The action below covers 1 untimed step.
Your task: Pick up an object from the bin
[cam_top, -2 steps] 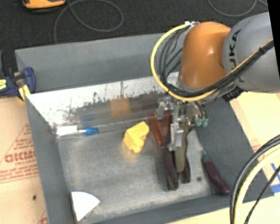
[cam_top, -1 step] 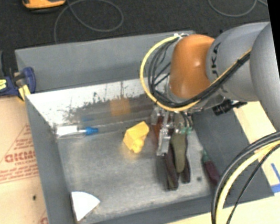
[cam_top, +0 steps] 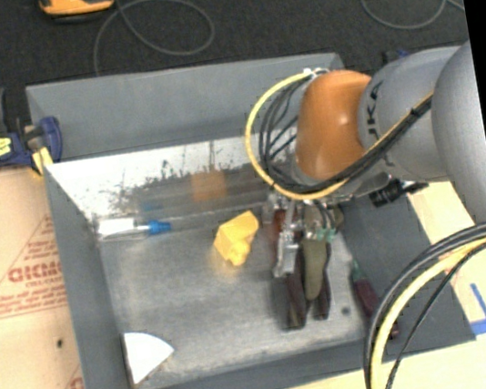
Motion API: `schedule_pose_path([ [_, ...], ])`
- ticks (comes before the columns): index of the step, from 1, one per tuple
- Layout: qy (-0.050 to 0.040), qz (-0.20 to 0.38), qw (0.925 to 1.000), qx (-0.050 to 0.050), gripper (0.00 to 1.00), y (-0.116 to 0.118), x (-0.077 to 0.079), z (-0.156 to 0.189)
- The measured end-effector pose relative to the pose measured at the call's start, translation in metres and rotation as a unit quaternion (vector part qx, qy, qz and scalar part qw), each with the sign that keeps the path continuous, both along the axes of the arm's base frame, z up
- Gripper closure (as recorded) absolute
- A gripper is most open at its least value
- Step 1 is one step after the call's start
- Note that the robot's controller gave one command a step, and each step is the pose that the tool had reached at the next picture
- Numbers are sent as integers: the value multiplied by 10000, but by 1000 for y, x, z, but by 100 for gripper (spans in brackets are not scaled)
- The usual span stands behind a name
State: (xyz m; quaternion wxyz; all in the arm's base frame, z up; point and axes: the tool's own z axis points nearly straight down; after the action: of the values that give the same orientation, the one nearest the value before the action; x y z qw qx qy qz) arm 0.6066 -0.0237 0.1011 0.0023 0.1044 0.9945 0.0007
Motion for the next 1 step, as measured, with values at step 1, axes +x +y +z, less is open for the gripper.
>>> schedule_pose_path([
  [1, -31, -57, 10000, -11, 0, -7, 1, 3],
])
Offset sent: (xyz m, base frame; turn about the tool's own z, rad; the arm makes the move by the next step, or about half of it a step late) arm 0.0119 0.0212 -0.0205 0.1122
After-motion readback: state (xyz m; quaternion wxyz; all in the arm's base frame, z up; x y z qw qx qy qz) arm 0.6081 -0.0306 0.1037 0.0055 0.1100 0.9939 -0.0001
